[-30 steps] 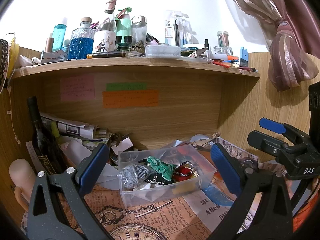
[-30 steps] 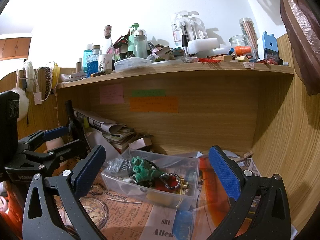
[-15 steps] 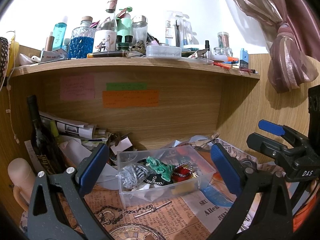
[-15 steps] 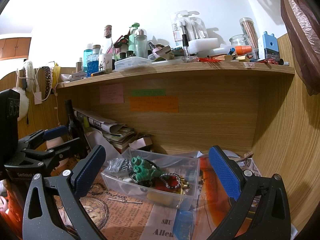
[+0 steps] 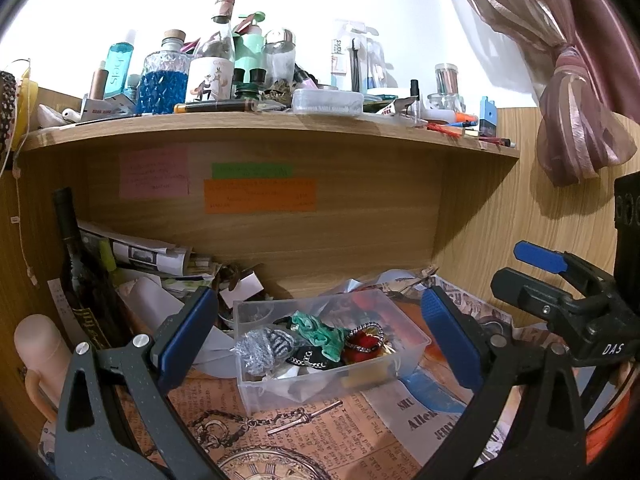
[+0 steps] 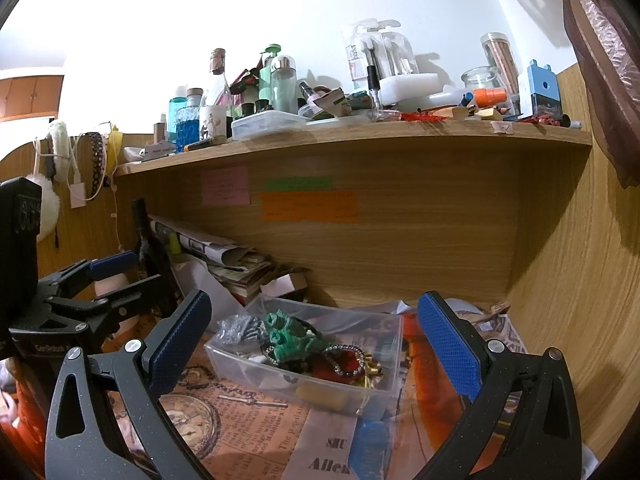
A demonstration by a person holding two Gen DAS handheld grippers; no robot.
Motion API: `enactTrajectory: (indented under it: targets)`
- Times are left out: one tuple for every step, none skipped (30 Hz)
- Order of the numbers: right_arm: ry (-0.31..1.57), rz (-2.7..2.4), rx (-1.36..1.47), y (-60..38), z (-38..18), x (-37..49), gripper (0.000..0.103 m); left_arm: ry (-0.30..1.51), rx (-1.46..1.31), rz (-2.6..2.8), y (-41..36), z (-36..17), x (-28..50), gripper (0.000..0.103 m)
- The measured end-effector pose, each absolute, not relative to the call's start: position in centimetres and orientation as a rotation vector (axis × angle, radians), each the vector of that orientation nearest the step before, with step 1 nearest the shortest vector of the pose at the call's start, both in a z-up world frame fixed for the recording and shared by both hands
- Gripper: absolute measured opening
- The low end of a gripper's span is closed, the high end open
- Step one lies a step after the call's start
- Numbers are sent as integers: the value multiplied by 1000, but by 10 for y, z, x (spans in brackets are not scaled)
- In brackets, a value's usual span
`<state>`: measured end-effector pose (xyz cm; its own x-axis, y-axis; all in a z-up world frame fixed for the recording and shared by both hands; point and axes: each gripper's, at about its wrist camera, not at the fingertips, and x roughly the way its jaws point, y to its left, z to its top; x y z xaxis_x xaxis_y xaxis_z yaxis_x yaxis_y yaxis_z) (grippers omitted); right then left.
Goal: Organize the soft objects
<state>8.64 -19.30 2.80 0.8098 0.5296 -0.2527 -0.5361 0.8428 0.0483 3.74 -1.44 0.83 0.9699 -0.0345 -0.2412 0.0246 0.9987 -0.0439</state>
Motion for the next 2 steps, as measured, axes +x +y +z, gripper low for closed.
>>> enactTrajectory:
  targets:
    - [264, 567, -25, -193, 28, 86, 103, 244, -41, -28, -14, 8, 37, 103]
    - [265, 565, -23, -192, 28, 86, 103, 243, -43, -26, -14, 8, 38, 103]
